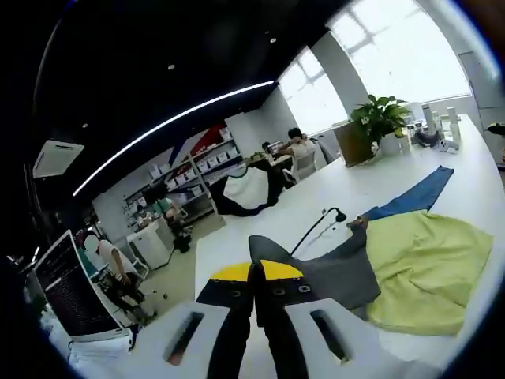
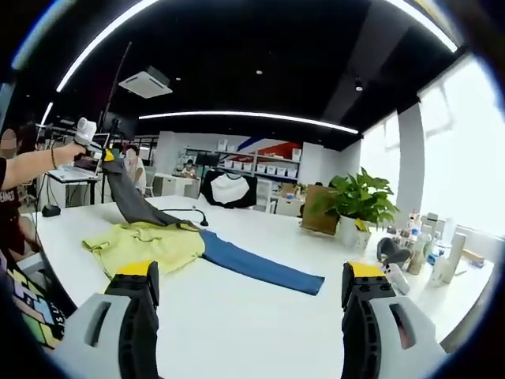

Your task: Fold the garment on the visible template until the final outline fits inside the template.

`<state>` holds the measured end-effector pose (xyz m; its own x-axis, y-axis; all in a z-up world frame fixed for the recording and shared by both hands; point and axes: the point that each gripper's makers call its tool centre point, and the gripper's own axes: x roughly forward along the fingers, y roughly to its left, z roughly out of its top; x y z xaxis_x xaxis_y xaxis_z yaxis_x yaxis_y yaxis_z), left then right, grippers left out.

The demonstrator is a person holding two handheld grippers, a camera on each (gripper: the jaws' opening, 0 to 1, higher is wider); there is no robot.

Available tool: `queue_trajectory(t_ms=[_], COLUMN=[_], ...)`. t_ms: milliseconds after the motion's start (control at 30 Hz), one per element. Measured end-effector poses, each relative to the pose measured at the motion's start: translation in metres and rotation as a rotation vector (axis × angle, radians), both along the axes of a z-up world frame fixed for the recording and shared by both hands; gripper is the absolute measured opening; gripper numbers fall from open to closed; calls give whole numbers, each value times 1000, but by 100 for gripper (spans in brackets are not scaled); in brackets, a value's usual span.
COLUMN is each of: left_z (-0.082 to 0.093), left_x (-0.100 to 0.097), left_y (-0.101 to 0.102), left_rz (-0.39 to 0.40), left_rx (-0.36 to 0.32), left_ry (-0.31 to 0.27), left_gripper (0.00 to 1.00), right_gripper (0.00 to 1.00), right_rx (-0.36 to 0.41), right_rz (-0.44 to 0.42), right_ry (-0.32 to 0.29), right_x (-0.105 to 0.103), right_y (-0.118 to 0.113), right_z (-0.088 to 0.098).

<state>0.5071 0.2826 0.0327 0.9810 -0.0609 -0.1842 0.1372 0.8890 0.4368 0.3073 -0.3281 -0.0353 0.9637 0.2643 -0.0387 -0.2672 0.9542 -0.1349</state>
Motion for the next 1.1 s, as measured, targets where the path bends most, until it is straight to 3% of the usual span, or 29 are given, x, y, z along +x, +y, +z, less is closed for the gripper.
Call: queue_trajectory(t_ms=[33,100,200,233,333,467,600,633,700,833,933,1100], left_z=[-9,-13,-13,-19,-40,-74,-99,-105,-118,-136,-148,-157], left_x=[4,10,13,14,17,14,13,13,9,9,7,7], left_y=[14,26,57,65,69,76,86,92,104,117,133,147], left_rz=[39,58,182,214,208,222,237,254,283,322,371,404], left_rx=[-5,-21,9,2,-40,11,15,25,122,14,24,21], left_ry=[34,40,-20,-15,11,81,113,123,163,181,221,239], left_gripper=[2,2,2,2,2,2,2,2,2,2,3,2], right_gripper=[99,99,99,99,99,99,99,99,97,98,98,98], right_rx=[14,9,-15,-22,-26,-18,-25,-16,-9,-21,-13,-10], right_rz=[20,25,15,7,5,-4,-11,-12,-11,-15,-18,-27], right_ry=[8,6,24,33,38,38,54,39,20,33,40,24], right_x=[-1,-1,1,3,2,3,7,7,6,5,4,-1], right_y=[4,6,7,7,6,3,3,4,4,3,1,-3], right_z=[-1,-1,-6,-8,-9,-8,-12,-10,-5,-9,-11,-6])
